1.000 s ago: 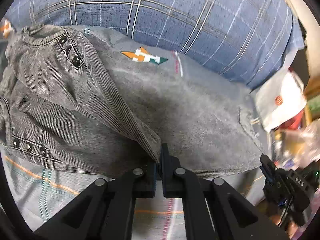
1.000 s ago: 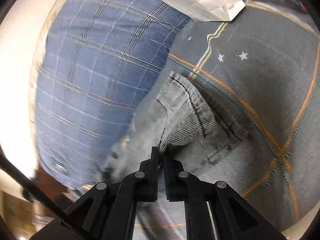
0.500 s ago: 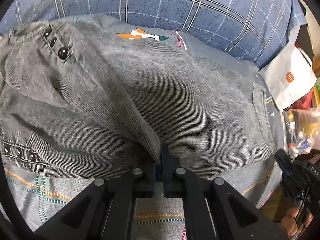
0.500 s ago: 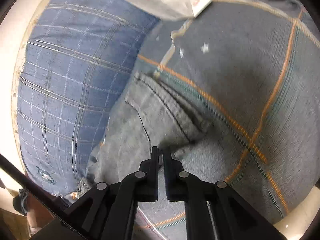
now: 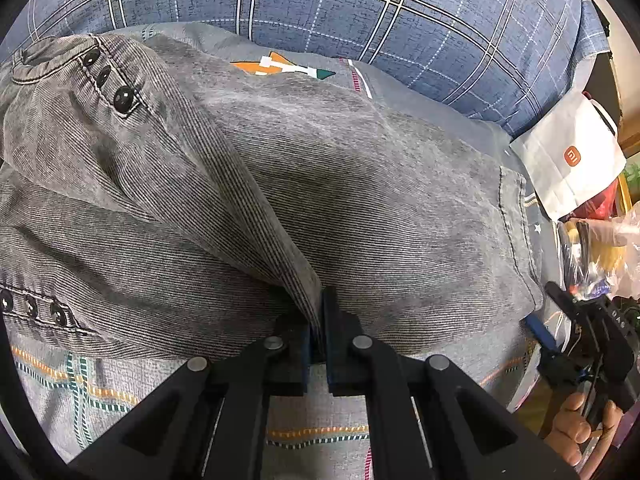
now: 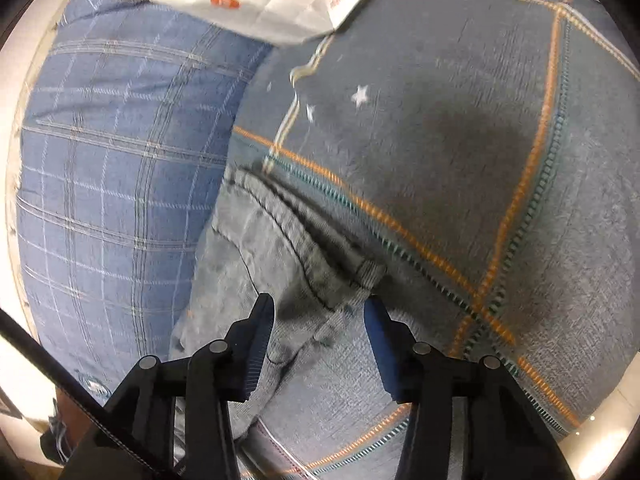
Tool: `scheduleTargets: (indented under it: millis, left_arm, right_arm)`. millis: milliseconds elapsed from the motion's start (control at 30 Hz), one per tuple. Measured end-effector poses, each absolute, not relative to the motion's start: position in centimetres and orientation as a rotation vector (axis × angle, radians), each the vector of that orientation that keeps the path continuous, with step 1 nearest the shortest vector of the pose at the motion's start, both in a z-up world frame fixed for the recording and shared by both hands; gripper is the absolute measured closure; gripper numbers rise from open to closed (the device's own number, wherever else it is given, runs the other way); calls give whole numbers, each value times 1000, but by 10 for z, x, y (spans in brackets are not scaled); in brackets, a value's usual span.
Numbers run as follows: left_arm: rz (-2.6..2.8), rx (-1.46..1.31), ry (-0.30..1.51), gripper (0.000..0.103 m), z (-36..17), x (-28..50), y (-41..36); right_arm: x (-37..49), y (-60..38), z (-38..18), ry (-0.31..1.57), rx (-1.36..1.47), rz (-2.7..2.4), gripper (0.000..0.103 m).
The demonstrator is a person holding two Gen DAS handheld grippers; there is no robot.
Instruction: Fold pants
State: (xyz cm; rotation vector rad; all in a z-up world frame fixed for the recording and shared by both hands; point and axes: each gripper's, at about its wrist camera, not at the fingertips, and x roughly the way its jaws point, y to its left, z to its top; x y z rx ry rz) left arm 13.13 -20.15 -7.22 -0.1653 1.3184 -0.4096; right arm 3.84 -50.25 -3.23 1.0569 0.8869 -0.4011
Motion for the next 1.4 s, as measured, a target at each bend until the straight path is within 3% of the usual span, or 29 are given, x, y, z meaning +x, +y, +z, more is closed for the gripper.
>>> scheduleTargets:
  millis: [67,300,333,367,500,600,700,733,767,833,933,1167,1400]
  left_arm:
    - [-409,-162,1317,98,-73,132,-202]
    - [-406,-150,1316,98,-74,131,-205]
    - [-405,-150,1315,98,-74,132,-205]
    - [-404,-152,1315,98,-74,132,-205]
    - [-431,-185,1303,96,-66,129,-203]
    - [-429,-149,1309,96,-67,129,-206]
    - [-427,-140,1337,95,-77,134,-205]
    - [-439,-156,1333,92,-74,133,-202]
    - [-459,-162,1330,90,-69,132,-199]
    - [-499,-171,1293,73,-55,127,-188]
    - [-502,-189,1206,53,-24,122,-150]
    - [-347,-295,1139,49,7,147,-35]
    - [-214,-420,1103,47,-6,177,55]
  right_arm:
    - [44,-502,-29,893,1033,-400,63]
    - [51,-500,-40,945,1040,-407,64]
    - [51,-500,-41,945,1045,-407,72]
    - [50,-500,-39,932,1042,-408,89]
    - [40,-493,-6,820,947,-397,92]
    - [51,-491,-23,938,915,-450,91]
    - [49,-495,-35,969,979,-453,85]
    - [46,-496,-29,939,969,-461,72]
    - [43,-495,-19,898,945,-475,44]
    - [38,-487,7,789,869,-461,23]
    - [51,-456,34,739,725,-312,23]
    - [96,-359,34,823,633,174,23]
    - [182,-249,2,1063,559,396,22]
